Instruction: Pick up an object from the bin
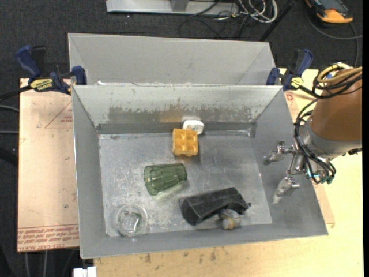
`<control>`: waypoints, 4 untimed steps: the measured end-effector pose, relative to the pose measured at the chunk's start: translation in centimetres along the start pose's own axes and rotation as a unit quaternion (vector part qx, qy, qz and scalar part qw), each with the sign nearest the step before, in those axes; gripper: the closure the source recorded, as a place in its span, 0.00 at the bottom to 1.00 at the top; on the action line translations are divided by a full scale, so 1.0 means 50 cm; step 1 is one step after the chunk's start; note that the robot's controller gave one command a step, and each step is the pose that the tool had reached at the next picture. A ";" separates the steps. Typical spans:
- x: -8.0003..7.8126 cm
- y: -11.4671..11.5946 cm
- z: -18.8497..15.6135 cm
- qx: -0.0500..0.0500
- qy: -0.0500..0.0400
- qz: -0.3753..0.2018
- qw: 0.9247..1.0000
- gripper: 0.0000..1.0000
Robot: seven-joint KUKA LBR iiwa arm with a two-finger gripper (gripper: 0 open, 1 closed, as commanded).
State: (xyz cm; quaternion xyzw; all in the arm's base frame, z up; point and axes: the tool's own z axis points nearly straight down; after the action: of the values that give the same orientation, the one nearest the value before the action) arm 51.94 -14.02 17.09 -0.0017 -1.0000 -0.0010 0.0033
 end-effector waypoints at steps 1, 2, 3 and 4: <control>-0.004 0.001 -0.008 0.001 -0.004 -0.001 1.000 0.00; -0.006 0.072 0.062 0.002 -0.007 -0.028 1.000 0.00; -0.023 0.160 0.135 0.007 -0.001 -0.109 0.994 0.00; -0.021 0.153 0.132 0.007 -0.001 -0.097 0.995 0.00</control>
Offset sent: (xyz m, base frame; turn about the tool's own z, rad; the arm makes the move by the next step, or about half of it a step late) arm 0.0010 0.0748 -0.0673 -0.1132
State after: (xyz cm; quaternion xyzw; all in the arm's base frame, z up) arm 52.96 -6.34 10.51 0.0955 -0.9954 0.0056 0.0020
